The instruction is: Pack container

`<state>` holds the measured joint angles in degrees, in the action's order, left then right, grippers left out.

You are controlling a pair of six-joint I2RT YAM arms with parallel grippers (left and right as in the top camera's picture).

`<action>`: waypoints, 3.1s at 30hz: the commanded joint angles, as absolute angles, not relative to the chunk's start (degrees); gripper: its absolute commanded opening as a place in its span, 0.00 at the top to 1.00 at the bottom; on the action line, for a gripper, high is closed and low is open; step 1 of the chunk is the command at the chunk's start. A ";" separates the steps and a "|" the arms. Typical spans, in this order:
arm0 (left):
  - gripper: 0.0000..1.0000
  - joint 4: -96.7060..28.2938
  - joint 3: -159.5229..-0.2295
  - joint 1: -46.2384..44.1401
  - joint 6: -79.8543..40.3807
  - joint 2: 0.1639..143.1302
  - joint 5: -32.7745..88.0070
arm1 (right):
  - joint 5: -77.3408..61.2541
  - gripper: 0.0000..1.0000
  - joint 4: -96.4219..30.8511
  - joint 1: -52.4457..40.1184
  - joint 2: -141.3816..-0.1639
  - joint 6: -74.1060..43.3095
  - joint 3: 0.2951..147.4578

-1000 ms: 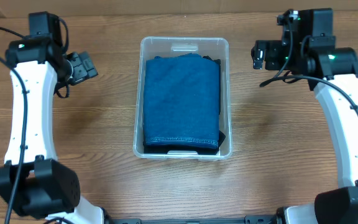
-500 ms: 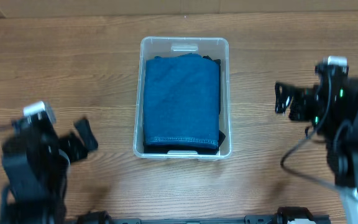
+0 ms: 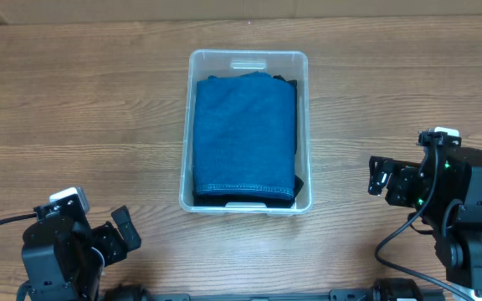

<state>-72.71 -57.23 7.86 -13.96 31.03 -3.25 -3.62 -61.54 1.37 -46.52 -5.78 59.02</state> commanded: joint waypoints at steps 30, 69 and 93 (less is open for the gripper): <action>0.00 -72.71 -56.60 7.51 -14.17 30.74 -3.99 | 6.48 0.00 2.59 0.45 -0.14 1.76 0.30; 0.00 -63.53 -47.48 7.46 -14.11 19.16 -3.99 | 3.77 0.00 -4.43 0.38 -0.45 1.54 0.49; 0.00 -4.43 -0.30 7.42 -2.74 0.54 1.08 | 3.77 0.00 -4.43 0.38 -0.45 1.52 0.49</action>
